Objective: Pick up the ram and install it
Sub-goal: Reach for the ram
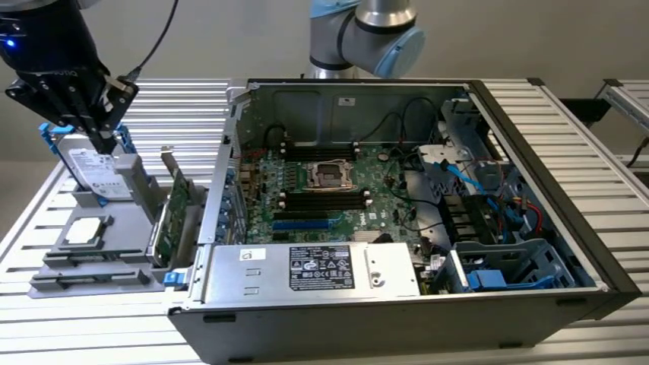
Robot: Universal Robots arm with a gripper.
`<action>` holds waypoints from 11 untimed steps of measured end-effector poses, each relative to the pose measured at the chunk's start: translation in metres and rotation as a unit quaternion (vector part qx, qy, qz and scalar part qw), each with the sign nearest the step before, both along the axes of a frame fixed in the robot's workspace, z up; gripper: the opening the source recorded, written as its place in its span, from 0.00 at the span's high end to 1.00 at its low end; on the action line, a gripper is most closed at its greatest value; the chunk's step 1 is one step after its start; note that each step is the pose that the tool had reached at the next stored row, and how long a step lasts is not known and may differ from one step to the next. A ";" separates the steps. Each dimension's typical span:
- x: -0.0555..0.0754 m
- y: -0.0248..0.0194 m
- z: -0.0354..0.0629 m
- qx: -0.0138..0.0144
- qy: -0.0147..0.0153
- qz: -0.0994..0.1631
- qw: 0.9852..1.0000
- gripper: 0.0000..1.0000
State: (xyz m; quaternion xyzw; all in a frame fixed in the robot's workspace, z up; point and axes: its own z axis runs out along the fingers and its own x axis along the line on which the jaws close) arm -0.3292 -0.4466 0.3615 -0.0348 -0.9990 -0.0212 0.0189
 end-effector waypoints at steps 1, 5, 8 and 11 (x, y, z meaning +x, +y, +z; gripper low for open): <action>-0.001 -0.0014 -0.0006 0.000 0.001 0.000 1.000 0.89; -0.005 -0.0073 -0.0030 -0.001 0.005 0.000 1.000 0.89; -0.007 -0.0124 -0.0051 -0.001 0.009 0.000 1.000 0.89; -0.009 -0.0174 -0.0072 -0.001 0.013 0.000 1.000 0.89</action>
